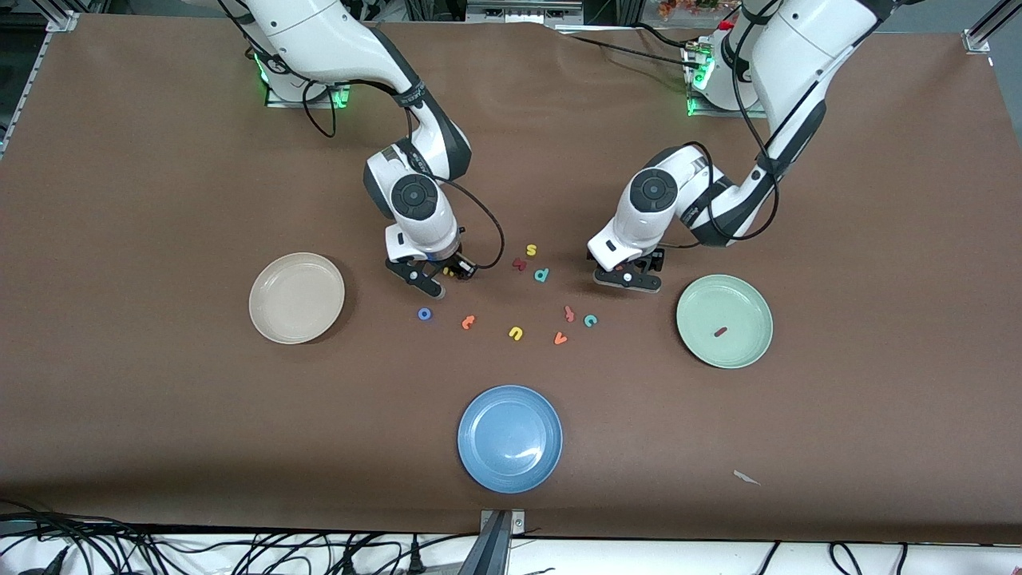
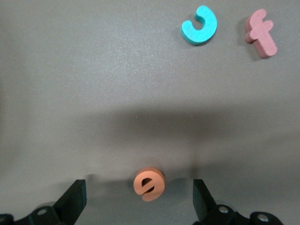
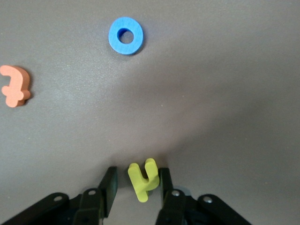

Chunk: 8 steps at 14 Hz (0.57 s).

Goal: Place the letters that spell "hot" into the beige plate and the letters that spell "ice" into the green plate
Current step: 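Grasp the orange e with the left gripper while the right grasps yellow u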

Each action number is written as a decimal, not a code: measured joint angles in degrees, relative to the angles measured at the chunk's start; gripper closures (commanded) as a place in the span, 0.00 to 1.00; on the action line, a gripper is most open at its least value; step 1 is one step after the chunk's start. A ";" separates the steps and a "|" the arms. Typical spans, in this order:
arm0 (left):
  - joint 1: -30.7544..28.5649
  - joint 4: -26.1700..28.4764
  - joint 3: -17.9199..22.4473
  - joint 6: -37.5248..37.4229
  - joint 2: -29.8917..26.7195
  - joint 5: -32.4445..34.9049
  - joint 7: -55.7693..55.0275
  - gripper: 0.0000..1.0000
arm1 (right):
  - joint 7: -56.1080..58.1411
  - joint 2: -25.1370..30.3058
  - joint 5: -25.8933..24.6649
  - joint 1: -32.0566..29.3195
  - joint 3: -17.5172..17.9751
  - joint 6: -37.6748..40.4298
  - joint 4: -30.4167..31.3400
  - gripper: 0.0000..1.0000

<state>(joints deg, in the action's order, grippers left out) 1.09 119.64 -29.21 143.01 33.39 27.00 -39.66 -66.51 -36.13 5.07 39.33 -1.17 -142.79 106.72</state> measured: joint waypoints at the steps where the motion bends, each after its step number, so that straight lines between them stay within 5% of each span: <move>1: -0.16 -0.52 0.00 0.00 0.86 -0.04 0.34 0.00 | 0.00 0.03 0.03 0.00 0.03 0.00 0.00 0.80; 2: -0.29 -0.98 0.00 0.04 1.59 -0.08 0.58 0.09 | 0.00 0.03 0.03 -0.01 0.04 0.00 0.00 0.85; 4: -0.34 -1.50 -0.21 0.04 1.87 -0.12 0.82 0.51 | 0.01 0.05 0.04 -0.05 0.06 0.01 0.00 0.92; 8: -0.33 -2.28 -1.06 0.04 1.84 -0.27 1.00 0.95 | 1.23 0.09 0.07 -0.30 0.07 0.54 -0.81 0.99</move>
<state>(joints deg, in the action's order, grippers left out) 0.76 117.36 -30.27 143.05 35.24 26.73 -38.66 -65.28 -36.05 5.13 39.03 -1.09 -142.25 105.91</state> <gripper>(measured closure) 0.489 0.736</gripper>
